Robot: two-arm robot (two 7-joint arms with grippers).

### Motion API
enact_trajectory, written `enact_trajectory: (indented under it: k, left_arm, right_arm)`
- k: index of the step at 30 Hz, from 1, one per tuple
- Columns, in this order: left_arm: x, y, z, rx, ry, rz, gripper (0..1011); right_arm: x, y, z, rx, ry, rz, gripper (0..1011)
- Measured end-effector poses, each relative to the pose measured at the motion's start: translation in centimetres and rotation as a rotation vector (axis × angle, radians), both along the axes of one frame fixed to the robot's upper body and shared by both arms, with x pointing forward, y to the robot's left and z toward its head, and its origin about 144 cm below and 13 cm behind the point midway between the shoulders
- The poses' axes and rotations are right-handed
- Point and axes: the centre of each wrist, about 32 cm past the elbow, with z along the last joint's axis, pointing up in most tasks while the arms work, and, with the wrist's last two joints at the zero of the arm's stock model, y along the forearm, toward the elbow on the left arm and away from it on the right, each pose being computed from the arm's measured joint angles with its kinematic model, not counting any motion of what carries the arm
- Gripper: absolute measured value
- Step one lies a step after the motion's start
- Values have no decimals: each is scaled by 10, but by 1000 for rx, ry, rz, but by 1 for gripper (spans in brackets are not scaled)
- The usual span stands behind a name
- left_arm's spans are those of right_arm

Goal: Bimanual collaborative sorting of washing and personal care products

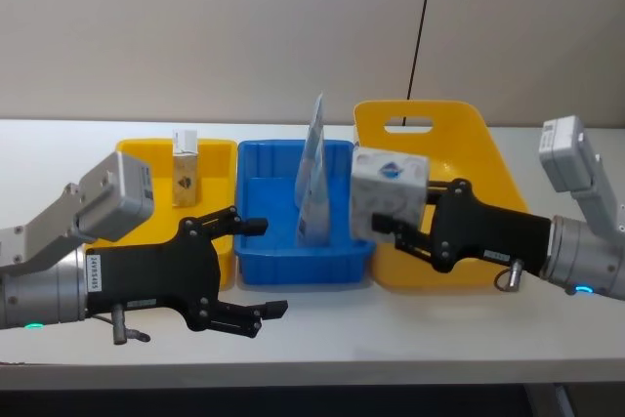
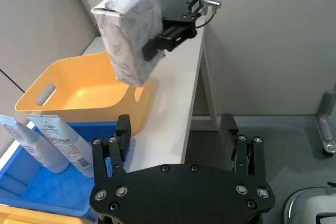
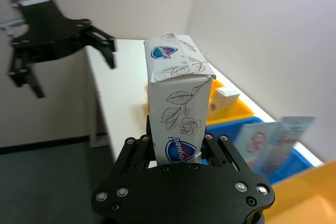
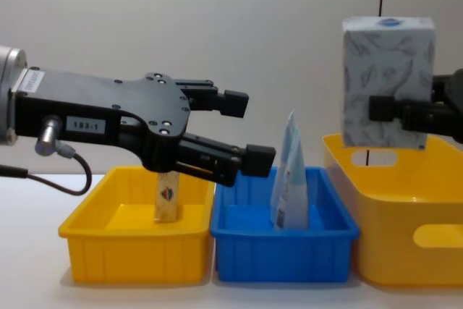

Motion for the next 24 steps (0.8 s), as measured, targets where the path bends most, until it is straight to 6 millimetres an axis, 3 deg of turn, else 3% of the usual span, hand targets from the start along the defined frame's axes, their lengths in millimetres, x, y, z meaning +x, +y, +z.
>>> enact_trajectory:
  k: [24]
  left_arm:
    - [0,0,0,0,0,0,1001]
  right_arm:
    - [-13,4,-18,19,-102,-391,357]
